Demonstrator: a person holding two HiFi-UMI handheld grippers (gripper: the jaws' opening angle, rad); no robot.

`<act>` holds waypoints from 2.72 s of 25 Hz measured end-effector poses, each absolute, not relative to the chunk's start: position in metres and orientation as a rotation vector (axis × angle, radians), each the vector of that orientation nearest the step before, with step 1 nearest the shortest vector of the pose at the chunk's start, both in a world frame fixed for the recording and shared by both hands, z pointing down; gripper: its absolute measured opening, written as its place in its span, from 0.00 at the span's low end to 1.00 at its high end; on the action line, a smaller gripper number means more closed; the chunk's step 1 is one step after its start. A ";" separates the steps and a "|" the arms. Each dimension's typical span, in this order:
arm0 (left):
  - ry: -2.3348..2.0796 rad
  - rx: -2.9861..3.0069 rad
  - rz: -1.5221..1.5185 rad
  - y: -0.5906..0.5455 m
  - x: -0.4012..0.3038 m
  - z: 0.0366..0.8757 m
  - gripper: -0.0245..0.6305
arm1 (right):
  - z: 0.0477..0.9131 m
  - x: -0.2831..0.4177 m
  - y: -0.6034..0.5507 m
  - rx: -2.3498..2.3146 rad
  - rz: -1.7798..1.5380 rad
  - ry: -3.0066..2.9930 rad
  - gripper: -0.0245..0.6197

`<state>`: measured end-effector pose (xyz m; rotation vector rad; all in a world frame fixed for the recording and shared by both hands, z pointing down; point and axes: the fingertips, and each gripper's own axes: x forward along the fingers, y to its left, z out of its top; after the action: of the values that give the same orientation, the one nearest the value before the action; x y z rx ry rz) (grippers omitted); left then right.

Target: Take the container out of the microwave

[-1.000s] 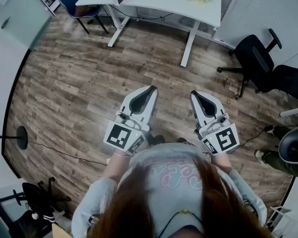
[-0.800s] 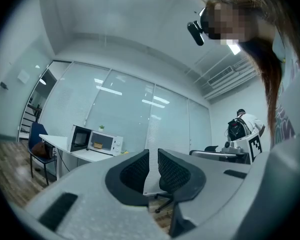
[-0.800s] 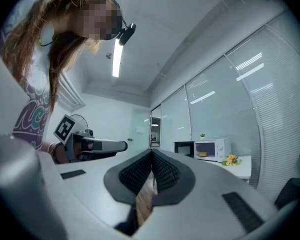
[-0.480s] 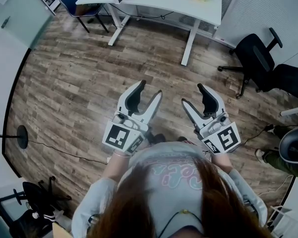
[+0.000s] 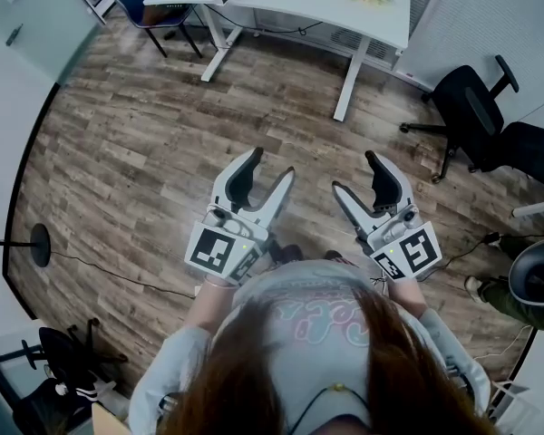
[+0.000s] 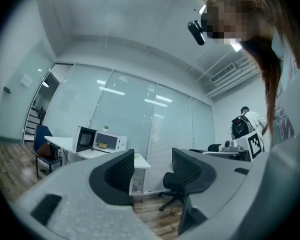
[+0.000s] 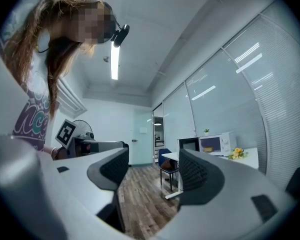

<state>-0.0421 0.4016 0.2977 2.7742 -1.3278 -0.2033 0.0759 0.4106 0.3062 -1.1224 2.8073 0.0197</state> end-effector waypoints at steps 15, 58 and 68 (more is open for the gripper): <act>-1.284 2.761 -0.203 0.400 -0.049 0.299 0.35 | 0.309 0.078 0.406 -1.186 -0.049 2.760 0.50; -1.321 2.771 -0.180 0.163 -0.028 0.294 0.35 | 0.307 0.093 0.168 -1.086 -0.074 2.810 0.51; -1.364 2.768 -0.186 0.125 -0.011 0.294 0.35 | 0.309 0.113 0.126 -1.033 -0.051 2.821 0.51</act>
<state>-0.0110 0.1253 0.2944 2.7680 -1.3644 -0.1860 0.1133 0.1262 0.3088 -1.0326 2.8206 -0.0505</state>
